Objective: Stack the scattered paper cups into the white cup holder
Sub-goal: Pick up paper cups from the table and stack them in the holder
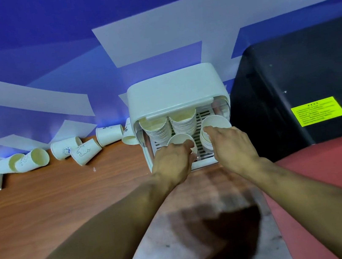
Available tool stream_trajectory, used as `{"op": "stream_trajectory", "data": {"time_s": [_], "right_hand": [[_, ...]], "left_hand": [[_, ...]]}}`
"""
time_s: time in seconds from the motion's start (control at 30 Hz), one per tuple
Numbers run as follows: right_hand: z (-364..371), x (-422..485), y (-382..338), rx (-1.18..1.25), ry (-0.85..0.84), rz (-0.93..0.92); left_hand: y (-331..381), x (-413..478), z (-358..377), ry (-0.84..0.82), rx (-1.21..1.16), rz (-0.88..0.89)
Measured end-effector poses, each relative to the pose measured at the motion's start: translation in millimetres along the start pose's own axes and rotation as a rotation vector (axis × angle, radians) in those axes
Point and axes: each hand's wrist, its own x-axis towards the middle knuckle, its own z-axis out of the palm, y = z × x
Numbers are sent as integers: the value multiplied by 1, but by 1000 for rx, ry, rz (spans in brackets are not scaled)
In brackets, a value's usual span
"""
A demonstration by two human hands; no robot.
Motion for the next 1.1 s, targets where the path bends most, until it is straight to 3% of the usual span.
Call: {"op": "stream_trajectory", "data": {"time_s": [0.4,0.57,0.7,1.1], "right_hand": [[27,-5,-12,-82,-1,54],[27,-3,-16,-24,-40,6],[17,-8,-24,-5,20,-18],[-25,-20,-98,99,153,-117]], "left_hand": [[5,1,-1,-65,16,26],[9,3,3,-47,73,137],[7,-4,6,28,209,246],[-28,-73,-37,293,66,62]]}}
